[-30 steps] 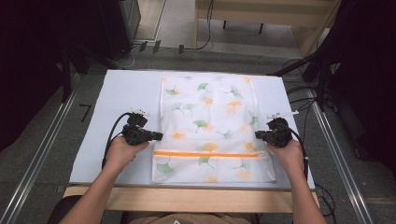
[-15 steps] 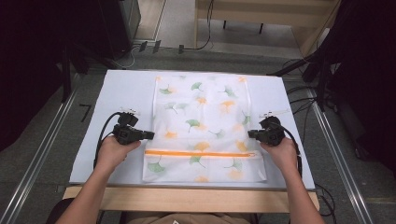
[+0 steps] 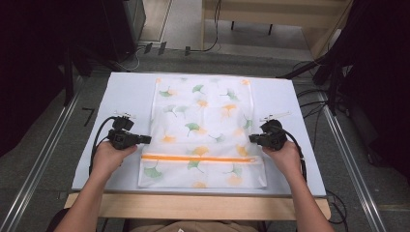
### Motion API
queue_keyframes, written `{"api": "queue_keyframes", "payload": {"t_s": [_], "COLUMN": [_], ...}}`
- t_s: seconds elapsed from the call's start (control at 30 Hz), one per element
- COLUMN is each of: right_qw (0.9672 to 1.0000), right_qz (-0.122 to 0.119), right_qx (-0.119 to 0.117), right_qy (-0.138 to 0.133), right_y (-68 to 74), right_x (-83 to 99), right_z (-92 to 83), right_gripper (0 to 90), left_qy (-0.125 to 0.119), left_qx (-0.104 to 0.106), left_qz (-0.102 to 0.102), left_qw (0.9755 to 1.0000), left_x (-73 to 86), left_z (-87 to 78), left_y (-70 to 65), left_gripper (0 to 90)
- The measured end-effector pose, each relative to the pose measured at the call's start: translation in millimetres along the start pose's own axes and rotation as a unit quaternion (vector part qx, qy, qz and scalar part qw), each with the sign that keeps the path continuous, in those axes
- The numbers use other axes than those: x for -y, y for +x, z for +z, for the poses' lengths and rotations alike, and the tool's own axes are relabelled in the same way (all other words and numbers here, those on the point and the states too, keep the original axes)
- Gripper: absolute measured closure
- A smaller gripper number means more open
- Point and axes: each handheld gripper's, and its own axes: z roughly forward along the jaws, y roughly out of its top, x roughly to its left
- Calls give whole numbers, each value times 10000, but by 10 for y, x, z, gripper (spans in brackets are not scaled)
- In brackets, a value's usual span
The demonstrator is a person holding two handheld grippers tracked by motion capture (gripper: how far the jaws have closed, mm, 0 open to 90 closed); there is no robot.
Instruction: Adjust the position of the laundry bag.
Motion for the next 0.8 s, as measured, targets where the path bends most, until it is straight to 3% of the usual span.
{"api": "queue_keyframes", "payload": {"t_s": [0.2, 0.37, 0.67, 0.73, 0.8], "right_qw": [9999, 9998, 9996, 9997, 9997], "right_qz": [-45, -42, -106, -99, -73], "right_qx": [-89, -182, -244, -222, -221], "right_qy": [22, 40, 3, 22, 50], "right_y": [68, 117, 171, 168, 154], "right_x": [-40, -70, -100, -98, -95], "right_z": [48, 85, 130, 141, 143], "right_gripper": [882, 882, 876, 867, 852], "left_qy": [-85, -13, -107, -45, -23], "left_qx": [-105, -222, -211, -231, -219], "left_qz": [-70, -50, -285, -212, -271], "left_qw": [9999, 9997, 9993, 9995, 9994], "left_x": [27, 45, 60, 59, 61], "left_z": [-66, -55, -105, -97, -87], "left_y": [93, 131, 203, 204, 207], "left_gripper": [900, 900, 897, 892, 871]}}
